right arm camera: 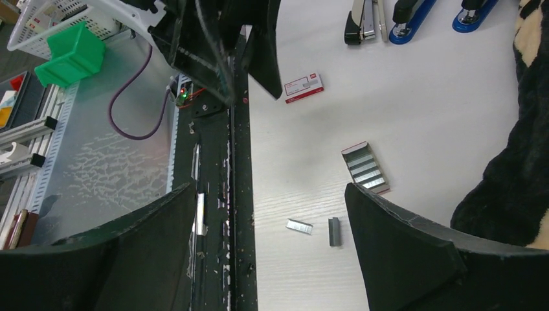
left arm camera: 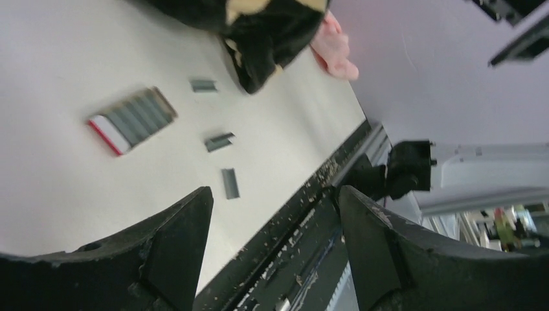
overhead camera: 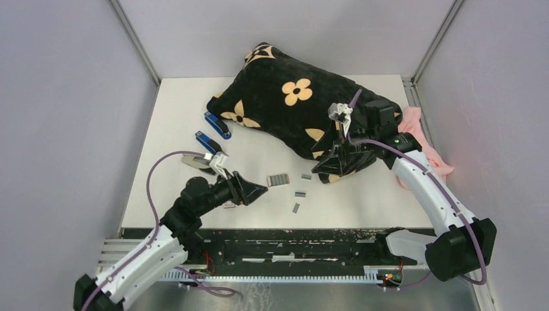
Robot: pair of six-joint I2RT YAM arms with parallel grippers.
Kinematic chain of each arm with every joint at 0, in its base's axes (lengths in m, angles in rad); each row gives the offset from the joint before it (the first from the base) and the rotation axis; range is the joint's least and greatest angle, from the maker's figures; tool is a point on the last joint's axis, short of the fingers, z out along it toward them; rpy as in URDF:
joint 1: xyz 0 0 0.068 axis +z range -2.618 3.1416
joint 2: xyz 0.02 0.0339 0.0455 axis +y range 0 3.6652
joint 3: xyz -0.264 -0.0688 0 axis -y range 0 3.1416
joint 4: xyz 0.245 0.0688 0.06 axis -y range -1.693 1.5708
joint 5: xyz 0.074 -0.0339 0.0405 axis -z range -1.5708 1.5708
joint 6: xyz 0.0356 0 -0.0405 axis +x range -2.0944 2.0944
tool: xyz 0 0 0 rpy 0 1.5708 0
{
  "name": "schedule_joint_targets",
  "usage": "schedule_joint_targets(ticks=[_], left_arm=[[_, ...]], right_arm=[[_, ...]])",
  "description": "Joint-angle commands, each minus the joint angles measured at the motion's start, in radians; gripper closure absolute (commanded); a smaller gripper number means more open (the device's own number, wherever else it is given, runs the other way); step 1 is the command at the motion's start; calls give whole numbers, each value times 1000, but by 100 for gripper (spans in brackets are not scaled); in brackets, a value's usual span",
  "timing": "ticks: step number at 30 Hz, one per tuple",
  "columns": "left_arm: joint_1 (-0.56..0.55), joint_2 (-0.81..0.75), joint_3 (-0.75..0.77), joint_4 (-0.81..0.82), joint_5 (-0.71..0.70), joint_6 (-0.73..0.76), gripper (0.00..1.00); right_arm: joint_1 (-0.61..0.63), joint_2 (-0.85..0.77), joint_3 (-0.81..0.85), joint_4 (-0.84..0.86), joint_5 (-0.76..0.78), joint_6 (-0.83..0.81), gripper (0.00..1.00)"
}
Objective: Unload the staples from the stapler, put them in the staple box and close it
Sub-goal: Pick up the staple from the center of the board.
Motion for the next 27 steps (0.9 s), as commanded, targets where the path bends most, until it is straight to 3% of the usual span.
schedule_joint_targets(ticks=[1, 5, 12, 22, 27], left_arm=[[-261, 118, 23, 138, -271, -7, 22], [-489, 293, 107, 144, -459, 64, 22], [-669, 518, 215, 140, -661, 94, 23], [-723, 672, 351, -30, -875, 27, 24], [-731, 775, 433, -93, -897, 4, 24]], right_arm=[[-22, -10, -22, 107, -63, 50, 9], [-39, -14, -24, 107, -53, 48, 9], [-42, -13, -18, 90, -27, 34, 9], [-43, -28, 6, 43, 41, 11, 9], [-50, -37, 12, 37, 63, 16, 9]])
